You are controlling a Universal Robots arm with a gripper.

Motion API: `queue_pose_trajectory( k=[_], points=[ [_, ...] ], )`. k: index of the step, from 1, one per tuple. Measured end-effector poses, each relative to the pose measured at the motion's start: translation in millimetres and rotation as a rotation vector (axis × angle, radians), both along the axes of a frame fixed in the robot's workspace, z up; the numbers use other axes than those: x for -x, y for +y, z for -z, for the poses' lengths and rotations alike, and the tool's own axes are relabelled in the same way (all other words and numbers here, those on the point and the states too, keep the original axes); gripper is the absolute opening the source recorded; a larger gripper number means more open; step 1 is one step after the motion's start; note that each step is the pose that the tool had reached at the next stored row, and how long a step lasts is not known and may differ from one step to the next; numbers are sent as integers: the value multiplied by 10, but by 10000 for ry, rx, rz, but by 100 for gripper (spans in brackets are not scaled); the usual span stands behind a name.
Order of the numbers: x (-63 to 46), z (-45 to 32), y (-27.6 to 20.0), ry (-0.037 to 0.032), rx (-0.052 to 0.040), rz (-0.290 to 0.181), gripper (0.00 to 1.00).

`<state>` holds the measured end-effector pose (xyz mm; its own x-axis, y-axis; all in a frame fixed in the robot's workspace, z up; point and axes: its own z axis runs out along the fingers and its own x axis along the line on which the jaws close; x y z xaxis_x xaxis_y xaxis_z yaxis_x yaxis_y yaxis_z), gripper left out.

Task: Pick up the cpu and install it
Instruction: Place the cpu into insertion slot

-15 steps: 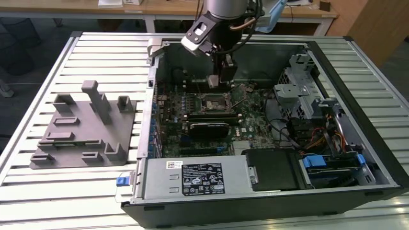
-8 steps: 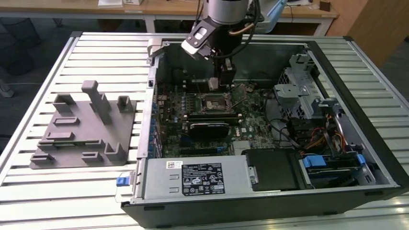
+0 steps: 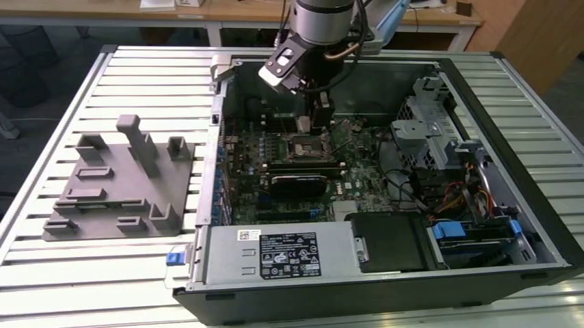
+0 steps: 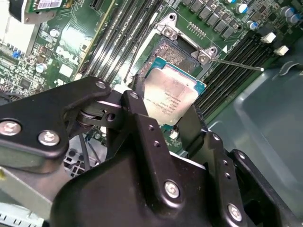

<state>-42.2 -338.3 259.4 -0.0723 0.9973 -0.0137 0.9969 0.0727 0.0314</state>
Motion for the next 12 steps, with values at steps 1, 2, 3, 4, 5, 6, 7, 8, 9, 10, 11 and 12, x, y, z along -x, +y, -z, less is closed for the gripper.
queue_pose_trajectory(
  k=[1, 2, 3, 4, 5, 6, 7, 8, 9, 10, 11, 12],
  points=[
    [4, 9, 0, -3, 0, 11, 53],
    [4, 17, 0, -7, 1, 12, 53],
    [4, 23, 0, -7, 1, 12, 53],
    [4, 32, 0, -7, 2, 12, 53],
    [4, 47, 0, -7, 3, 12, 53],
    [5, 65, -1, -6, 3, 12, 53],
    [4, 83, 0, -7, 2, 12, 53],
    [5, 102, 0, -7, 1, 12, 53],
    [5, 122, 0, -8, 0, 13, 53],
    [5, 139, 0, -8, 1, 12, 53],
    [7, 152, 0, -8, 1, 13, 53],
    [14, 159, 0, -9, 1, 16, 53]
  ],
)
